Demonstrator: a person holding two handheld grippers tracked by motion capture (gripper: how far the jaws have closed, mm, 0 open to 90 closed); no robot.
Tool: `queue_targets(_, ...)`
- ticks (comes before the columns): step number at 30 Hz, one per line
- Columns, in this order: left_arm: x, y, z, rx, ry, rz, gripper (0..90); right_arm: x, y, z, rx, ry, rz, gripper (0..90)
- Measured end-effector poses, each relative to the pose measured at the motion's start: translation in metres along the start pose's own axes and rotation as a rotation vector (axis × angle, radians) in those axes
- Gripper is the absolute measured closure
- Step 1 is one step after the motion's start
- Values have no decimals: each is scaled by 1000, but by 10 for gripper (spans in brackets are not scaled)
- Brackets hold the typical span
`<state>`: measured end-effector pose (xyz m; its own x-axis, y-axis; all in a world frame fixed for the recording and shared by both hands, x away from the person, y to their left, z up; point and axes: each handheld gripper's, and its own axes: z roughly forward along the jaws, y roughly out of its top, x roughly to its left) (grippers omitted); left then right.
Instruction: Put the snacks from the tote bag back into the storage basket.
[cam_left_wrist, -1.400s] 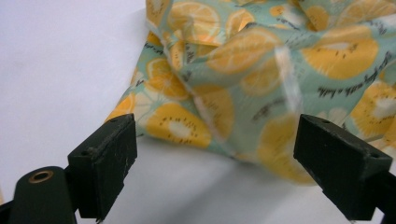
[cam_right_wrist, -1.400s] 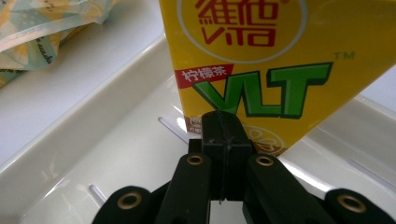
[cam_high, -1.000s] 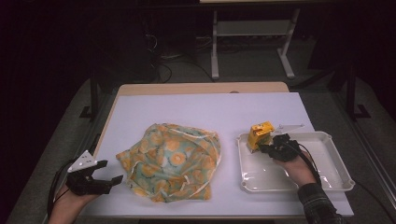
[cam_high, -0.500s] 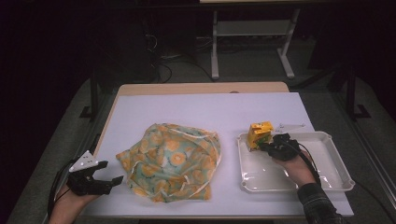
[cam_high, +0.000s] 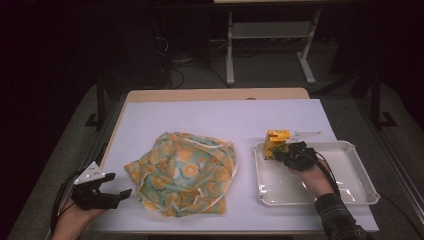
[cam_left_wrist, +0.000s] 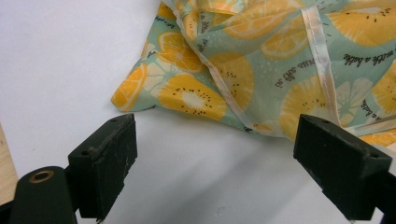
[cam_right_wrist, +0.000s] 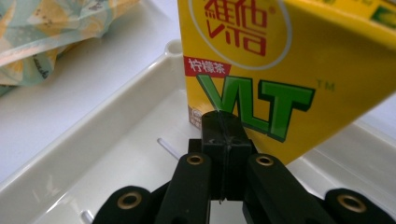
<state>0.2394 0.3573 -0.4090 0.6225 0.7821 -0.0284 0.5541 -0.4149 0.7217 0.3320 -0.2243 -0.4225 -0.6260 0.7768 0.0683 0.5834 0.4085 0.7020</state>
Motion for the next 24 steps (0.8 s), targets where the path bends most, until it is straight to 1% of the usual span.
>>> queue_targets(3, 0, 0, 0, 3, -2, -1, 131, 1, 0, -1, 5, 2, -4, 861)
queue_targets(4, 0, 0, 1, 4, -2, -1, 131, 2, 0, -3, 14, 9, 7, 852)
queue_targets(8, 0, 0, 0, 6, -1, 0, 131, 4, -2, -7, 6, 14, -15, 794)
queue_targets(9, 0, 0, 0, 6, -1, 0, 131, 4, -2, -7, 6, 14, -15, 794)
queue_targets(10, 0, 0, 0, 6, -2, 1, 131, 5, -2, -9, 13, 17, -5, 780)
queue_targets(11, 0, 0, 0, 6, -3, 2, 131, 7, -3, -11, 11, 22, 6, 742)
queue_targets(12, 0, 0, 0, 6, -3, 2, 131, 7, -3, -11, 11, 22, 6, 742)
queue_targets(13, 0, 0, 1, 9, -4, 6, 131, 8, -4, -13, 9, 25, -1, 703)
queue_targets(15, 0, 0, 1, 8, -5, 7, 131, 9, -4, -14, 10, 24, 3, 690)
queue_targets(16, 0, 0, 1, 12, -6, 8, 131, 10, -5, -15, 5, 26, -1, 649)
queue_targets(17, 0, 0, 1, 12, -6, 8, 131, 10, -5, -15, 5, 26, -1, 649)
queue_targets(18, 0, 0, 1, 11, -7, 7, 131, 12, -6, -17, 7, 22, 9, 630)
queue_targets(19, -1, 0, 1, 9, -9, 7, 131, 14, -8, -21, 3, 23, 4, 585)
queue_targets(20, -1, 0, 1, 8, -10, 5, 131, 14, -8, -21, 3, 23, 4, 585)
queue_targets(21, -1, 0, 2, 10, -12, 5, 131, 16, -10, -24, -5, 17, 18, 512)
queue_targets(22, -1, 0, 2, 11, -13, 6, 131, 17, -11, -25, -2, 17, 25, 482)
queue_targets(23, -2, 0, 2, 12, -12, 9, 131, 18, -12, -26, -6, 13, 18, 464)
queue_targets(24, -2, 0, 2, 12, -12, 9, 131, 20, -13, -28, -2, 13, 34, 448)
